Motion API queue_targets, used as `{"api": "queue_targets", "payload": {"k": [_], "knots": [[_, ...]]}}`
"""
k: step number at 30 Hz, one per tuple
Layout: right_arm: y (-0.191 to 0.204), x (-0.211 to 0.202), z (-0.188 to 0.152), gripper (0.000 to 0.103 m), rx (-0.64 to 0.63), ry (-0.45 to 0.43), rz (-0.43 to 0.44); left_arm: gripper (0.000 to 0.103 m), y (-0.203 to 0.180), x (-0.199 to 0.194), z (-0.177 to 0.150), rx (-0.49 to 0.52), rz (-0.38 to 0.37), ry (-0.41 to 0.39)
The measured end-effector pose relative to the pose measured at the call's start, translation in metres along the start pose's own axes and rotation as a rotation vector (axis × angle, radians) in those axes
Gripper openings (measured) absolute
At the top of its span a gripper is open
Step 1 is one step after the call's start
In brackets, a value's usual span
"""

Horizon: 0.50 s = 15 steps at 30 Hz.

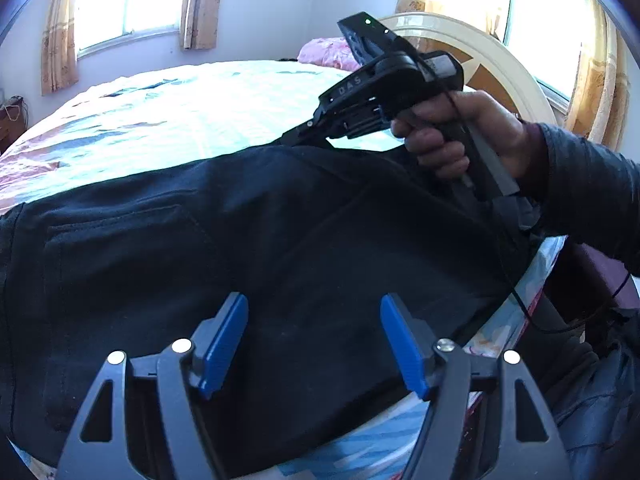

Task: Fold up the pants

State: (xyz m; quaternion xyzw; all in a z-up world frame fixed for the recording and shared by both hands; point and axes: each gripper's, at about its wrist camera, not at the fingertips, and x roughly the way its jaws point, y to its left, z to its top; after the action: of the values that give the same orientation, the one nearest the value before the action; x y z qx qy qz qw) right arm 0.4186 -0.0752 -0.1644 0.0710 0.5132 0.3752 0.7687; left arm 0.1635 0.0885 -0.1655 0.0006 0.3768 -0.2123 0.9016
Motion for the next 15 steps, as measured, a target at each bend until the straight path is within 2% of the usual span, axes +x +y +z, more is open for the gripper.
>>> {"api": "queue_targets", "payload": {"k": [1,3,4,6,10,13,15], "knots": [[-0.004,-0.001,0.0,0.009,0.017,0.002,0.022,0.072,-0.002,-0.003,0.002,-0.001,0.002,0.004],[-0.009,-0.017,-0.003,0.032,0.034,-0.014,-0.005,0.072,-0.007,-0.011,0.007,0.005,0.001,-0.014],[-0.009,-0.03,-0.006,0.048,0.037,-0.033,-0.026,0.072,-0.009,-0.015,0.009,0.011,-0.006,-0.026],[-0.011,-0.071,-0.018,0.049,0.034,-0.086,-0.054,0.072,-0.02,-0.019,0.016,0.032,-0.021,-0.042],[-0.037,-0.169,-0.073,0.049,0.094,-0.181,-0.121,0.072,-0.051,-0.007,0.029,0.099,-0.091,-0.039],[-0.074,-0.251,-0.134,0.049,0.225,-0.252,-0.256,0.072,-0.082,0.011,0.035,0.166,-0.159,-0.018],[-0.101,-0.31,-0.181,0.049,0.352,-0.33,-0.362,0.072,-0.104,0.024,0.037,0.206,-0.206,-0.006]]}}
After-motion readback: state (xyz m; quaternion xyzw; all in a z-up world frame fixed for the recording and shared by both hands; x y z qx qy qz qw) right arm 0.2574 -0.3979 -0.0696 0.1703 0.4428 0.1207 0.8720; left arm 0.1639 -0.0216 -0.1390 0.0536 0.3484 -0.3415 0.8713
